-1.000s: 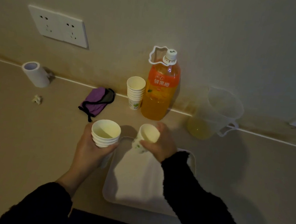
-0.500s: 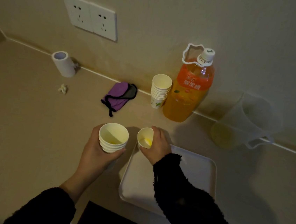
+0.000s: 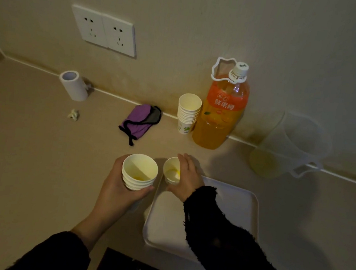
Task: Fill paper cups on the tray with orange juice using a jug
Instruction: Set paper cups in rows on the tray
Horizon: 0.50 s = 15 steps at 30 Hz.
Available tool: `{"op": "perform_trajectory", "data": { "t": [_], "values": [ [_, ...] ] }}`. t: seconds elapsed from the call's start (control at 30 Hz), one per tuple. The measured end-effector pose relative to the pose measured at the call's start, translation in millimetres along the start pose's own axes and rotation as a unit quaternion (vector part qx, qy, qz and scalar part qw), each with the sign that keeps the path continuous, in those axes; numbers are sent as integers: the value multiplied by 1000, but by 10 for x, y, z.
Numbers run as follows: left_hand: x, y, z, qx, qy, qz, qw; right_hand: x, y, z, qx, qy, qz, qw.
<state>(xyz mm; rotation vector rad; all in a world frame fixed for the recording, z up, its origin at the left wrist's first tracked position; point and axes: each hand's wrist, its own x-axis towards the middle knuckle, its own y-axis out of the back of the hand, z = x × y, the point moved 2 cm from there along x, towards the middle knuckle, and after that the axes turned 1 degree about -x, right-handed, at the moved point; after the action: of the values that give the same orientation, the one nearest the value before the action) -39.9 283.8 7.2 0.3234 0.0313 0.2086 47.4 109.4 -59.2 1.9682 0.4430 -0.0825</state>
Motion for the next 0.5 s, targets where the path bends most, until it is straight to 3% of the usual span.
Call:
{"op": "perform_trajectory", "data": {
  "t": [0.13, 0.23, 0.3, 0.33, 0.4, 0.43, 0.5],
  "values": [
    [-23, -50, 36, -6, -3, -12, 1000, -102, 147, 39, -5, -20, -8, 1000],
    [-45, -132, 93, 2, -15, -31, 999, -254, 452, -26, 37, 2, 116, 993],
    [-60, -208, 127, 5, -23, -50, 998, -342, 669, -51, 132, 11, 198, 971],
    [-73, -254, 152, 3, -25, -60, 998, -416, 793, -105, 198, 8, 178, 964],
    [-97, -357, 190, -1, -20, -78, 997, -538, 937, -212, 267, 10, 17, 964],
    [-108, -417, 207, -1, -17, -84, 996, -596, 987, -236, 246, 26, -38, 968],
    [-134, -518, 260, 2, -22, -91, 996, -689, 1025, -277, 197, 63, -66, 976]
  ]
}}
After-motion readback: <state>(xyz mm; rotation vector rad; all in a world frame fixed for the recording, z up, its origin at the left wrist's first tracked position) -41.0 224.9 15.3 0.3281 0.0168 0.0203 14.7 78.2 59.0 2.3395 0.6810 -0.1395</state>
